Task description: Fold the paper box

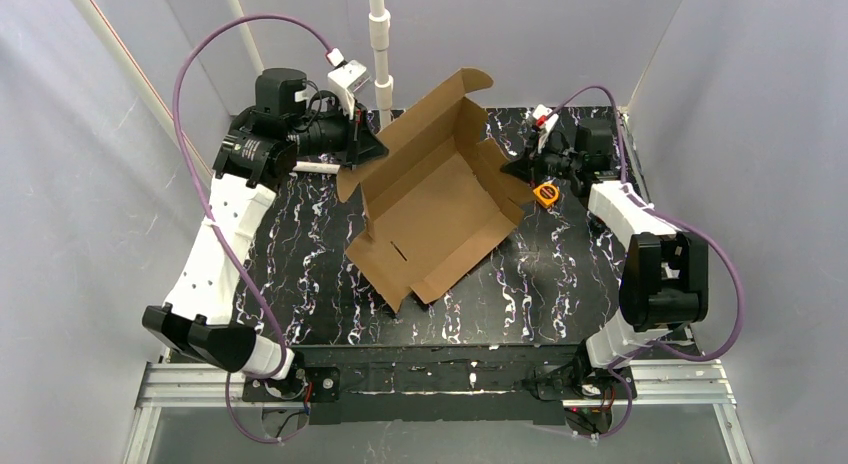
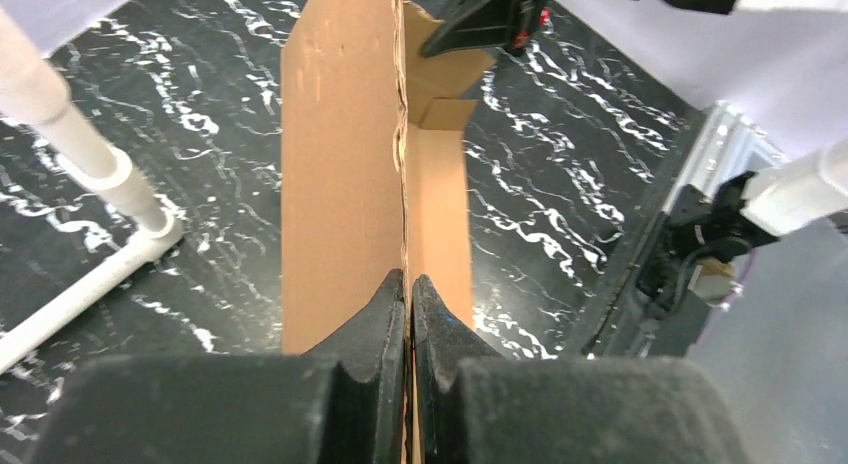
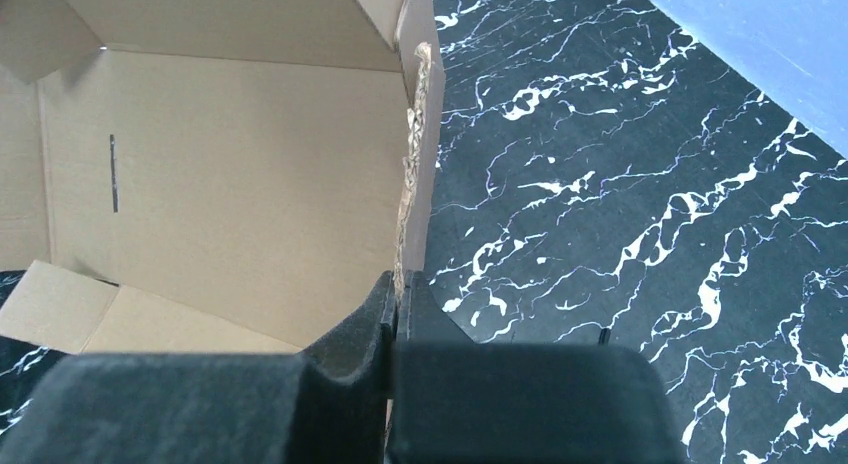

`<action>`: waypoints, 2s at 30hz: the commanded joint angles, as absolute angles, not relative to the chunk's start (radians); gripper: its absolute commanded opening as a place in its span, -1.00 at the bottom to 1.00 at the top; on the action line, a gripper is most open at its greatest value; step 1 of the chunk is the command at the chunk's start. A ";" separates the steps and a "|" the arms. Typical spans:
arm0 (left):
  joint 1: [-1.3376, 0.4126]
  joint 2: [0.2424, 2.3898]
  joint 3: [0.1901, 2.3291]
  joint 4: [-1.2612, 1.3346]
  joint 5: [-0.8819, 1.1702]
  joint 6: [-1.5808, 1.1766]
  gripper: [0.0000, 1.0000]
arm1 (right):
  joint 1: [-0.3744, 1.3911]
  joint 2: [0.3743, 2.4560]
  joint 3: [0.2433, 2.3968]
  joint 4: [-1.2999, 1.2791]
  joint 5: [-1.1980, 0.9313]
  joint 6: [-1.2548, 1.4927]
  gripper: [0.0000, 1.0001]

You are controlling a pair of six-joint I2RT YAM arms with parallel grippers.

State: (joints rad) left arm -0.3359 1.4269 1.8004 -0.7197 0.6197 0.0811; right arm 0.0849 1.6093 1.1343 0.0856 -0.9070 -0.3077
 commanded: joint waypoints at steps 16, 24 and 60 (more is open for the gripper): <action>-0.337 1.470 1.886 -0.702 0.840 -0.081 -1.00 | 0.120 1.666 0.693 1.236 -0.817 0.082 -0.97; -0.337 1.496 1.876 -0.715 0.839 -0.152 -1.00 | 0.121 1.648 0.652 1.145 -0.800 -0.098 -0.97; -0.363 1.479 1.888 -0.726 0.690 -0.224 -1.00 | 0.121 1.568 0.762 0.535 -0.937 -0.410 -0.88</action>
State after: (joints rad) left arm -0.3508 1.4868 1.8278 -0.7364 0.6804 -0.3012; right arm 0.1135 1.5940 0.7353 0.7116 -0.8413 -0.3492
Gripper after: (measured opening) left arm 0.013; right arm 0.050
